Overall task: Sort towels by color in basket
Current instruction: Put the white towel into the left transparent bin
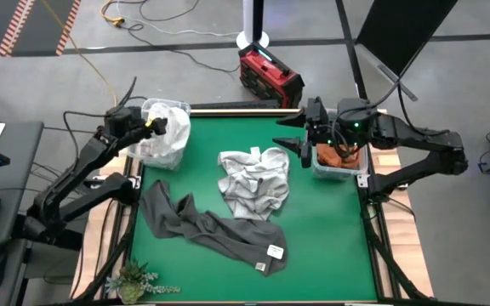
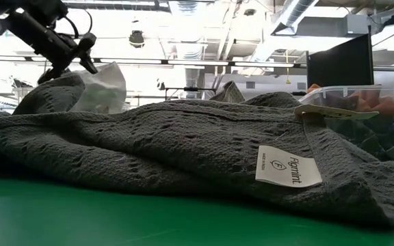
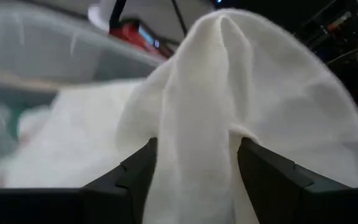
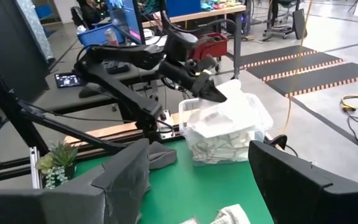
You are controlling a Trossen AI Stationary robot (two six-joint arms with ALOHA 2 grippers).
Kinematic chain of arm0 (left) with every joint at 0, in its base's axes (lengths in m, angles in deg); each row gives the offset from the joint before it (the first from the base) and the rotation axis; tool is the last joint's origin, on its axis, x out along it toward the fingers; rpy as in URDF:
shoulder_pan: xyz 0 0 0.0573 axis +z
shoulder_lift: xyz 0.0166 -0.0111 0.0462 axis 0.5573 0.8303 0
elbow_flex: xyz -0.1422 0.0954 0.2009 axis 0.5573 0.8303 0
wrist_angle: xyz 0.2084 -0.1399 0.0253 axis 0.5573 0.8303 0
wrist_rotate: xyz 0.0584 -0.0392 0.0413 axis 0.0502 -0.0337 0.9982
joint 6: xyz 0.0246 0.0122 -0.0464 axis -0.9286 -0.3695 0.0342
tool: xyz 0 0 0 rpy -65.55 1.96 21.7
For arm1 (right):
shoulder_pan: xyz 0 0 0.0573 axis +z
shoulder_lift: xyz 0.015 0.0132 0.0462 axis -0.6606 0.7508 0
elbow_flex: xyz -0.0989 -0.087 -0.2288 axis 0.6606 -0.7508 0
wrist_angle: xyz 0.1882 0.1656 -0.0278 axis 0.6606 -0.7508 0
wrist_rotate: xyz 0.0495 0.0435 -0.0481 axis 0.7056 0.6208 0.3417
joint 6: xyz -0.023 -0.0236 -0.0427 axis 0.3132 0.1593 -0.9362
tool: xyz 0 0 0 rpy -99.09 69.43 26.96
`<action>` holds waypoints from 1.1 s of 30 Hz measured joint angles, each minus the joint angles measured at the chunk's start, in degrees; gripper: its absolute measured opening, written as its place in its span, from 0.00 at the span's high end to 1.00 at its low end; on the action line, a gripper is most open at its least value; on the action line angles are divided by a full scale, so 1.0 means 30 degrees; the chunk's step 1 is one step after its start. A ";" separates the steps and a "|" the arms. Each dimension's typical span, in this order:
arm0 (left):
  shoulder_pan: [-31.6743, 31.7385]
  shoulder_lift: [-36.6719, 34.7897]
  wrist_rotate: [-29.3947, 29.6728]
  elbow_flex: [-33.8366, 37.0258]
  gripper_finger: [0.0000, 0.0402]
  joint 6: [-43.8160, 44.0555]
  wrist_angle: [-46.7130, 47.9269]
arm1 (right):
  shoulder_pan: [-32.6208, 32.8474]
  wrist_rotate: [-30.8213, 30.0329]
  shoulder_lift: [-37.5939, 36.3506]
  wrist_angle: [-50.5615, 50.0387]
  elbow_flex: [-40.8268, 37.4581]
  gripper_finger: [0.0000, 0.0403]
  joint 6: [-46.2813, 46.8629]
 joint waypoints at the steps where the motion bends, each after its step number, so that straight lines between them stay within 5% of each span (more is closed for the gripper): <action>1: 0.0000 -0.0185 0.0012 0.0000 0.50 -0.0256 -0.0095 | -0.0060 0.0000 0.0000 0.0000 0.0000 0.25 0.0000; 10: 0.0527 -0.0805 0.1989 -0.0194 0.46 0.1867 -0.0609 | -0.0236 0.0000 0.0000 -0.0010 0.0000 0.25 -0.0005; 17: 0.0845 -0.0793 0.2614 -0.2033 0.31 -0.0037 -0.0211 | -0.0494 0.0000 0.0000 -0.0029 0.0000 0.25 0.0013; 23: 0.0434 -0.0660 0.2087 -0.4019 0.30 -0.2760 -0.1765 | -0.0504 0.0007 0.0000 -0.0029 0.0000 0.25 -0.0006; 33: 0.0033 0.2774 -0.0748 -0.4237 0.32 0.5285 -0.3865 | -0.1217 0.0007 0.0000 0.0192 0.0000 0.25 -0.0007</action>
